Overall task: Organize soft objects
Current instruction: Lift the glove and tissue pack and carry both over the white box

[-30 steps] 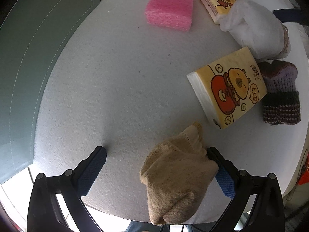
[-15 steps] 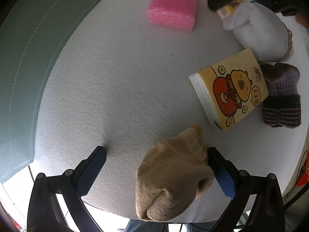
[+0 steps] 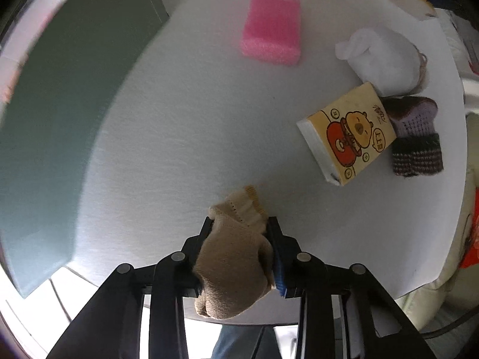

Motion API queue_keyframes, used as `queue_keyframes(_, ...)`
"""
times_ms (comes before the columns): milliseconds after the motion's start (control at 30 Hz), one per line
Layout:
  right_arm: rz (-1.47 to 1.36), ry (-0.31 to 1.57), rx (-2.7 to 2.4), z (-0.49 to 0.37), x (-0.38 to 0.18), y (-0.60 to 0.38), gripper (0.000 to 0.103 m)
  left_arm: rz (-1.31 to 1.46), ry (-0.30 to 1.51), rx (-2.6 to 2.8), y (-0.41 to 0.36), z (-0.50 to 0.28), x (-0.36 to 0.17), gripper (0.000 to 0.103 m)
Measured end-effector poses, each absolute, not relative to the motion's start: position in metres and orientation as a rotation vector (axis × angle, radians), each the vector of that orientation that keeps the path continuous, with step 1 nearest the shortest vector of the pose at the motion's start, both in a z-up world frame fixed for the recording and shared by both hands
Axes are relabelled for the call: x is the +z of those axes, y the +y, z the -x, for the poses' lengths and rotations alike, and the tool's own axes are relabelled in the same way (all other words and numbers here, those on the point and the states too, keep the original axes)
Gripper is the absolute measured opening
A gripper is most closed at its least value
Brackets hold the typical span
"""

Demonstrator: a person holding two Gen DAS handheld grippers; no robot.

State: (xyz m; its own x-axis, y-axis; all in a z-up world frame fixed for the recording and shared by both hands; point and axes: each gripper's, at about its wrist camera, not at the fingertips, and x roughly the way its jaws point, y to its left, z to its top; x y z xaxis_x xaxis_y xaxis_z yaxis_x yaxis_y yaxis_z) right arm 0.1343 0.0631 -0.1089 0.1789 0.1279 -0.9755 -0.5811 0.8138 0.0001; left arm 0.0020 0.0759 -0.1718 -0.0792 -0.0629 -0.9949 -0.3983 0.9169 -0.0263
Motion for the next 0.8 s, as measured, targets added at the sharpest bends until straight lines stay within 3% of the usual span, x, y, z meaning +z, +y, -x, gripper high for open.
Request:
queue_keyframes(333,0.34,1.326,0.591,-0.084,-0.06,0.049,0.056,0.314,1.516,0.265,0.084,0.007,-0.11,0.035)
queue_keyframes(800,0.42,1.406,0.603,-0.024,-0.068,0.036,0.056,0.224,1.336,0.31,0.122,0.036,-0.036,0.035)
